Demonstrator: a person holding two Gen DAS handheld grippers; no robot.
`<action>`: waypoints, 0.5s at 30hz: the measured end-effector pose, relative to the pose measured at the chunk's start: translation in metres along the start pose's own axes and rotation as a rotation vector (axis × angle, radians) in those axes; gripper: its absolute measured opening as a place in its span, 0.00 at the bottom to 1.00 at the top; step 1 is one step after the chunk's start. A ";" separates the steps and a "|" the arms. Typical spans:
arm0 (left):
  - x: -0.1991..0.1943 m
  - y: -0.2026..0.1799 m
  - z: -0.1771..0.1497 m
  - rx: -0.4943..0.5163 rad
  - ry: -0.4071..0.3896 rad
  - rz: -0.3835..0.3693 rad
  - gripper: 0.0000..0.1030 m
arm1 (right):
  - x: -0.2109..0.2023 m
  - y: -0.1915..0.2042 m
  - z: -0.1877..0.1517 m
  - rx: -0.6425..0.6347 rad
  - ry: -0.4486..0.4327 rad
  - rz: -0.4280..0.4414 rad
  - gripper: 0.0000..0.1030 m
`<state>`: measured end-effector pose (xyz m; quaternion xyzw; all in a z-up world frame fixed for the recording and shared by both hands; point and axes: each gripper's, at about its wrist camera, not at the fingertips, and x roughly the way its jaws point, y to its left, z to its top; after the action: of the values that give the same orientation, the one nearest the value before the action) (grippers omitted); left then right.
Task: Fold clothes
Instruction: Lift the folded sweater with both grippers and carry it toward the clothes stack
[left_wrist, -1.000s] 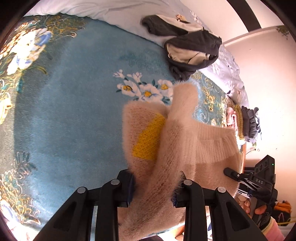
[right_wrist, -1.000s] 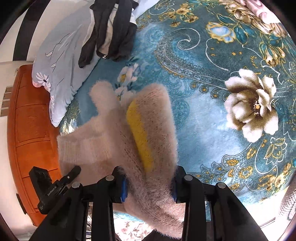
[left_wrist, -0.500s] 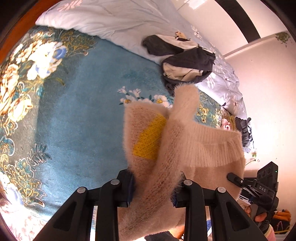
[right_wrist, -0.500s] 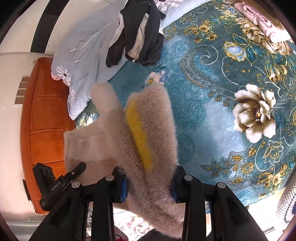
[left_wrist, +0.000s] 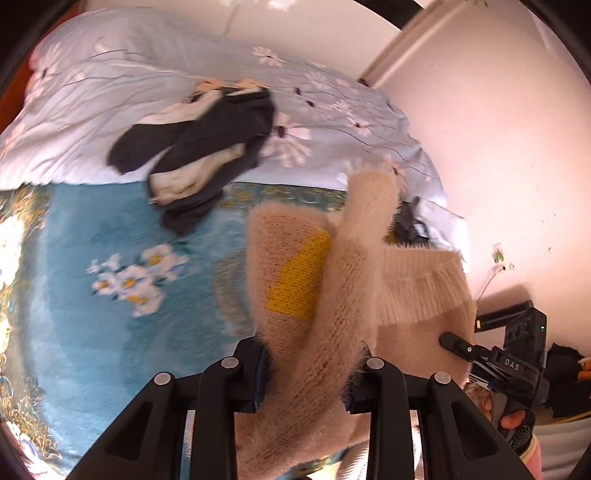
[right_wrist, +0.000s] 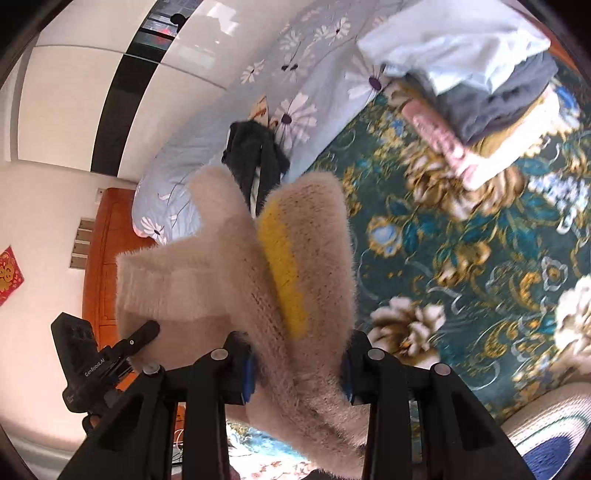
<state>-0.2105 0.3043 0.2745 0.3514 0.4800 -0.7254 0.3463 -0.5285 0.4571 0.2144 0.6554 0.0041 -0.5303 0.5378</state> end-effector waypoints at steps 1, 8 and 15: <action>0.007 -0.021 0.006 0.007 0.001 -0.010 0.31 | -0.016 -0.009 0.014 -0.007 -0.016 -0.003 0.36; 0.056 -0.151 0.037 0.104 0.029 -0.062 0.31 | -0.110 -0.059 0.096 -0.063 -0.116 -0.038 0.36; 0.105 -0.235 0.074 0.147 0.107 -0.121 0.31 | -0.171 -0.099 0.164 -0.055 -0.200 -0.039 0.36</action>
<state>-0.4749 0.2877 0.3136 0.3845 0.4636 -0.7585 0.2490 -0.7736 0.4794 0.2874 0.5839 -0.0224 -0.6032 0.5429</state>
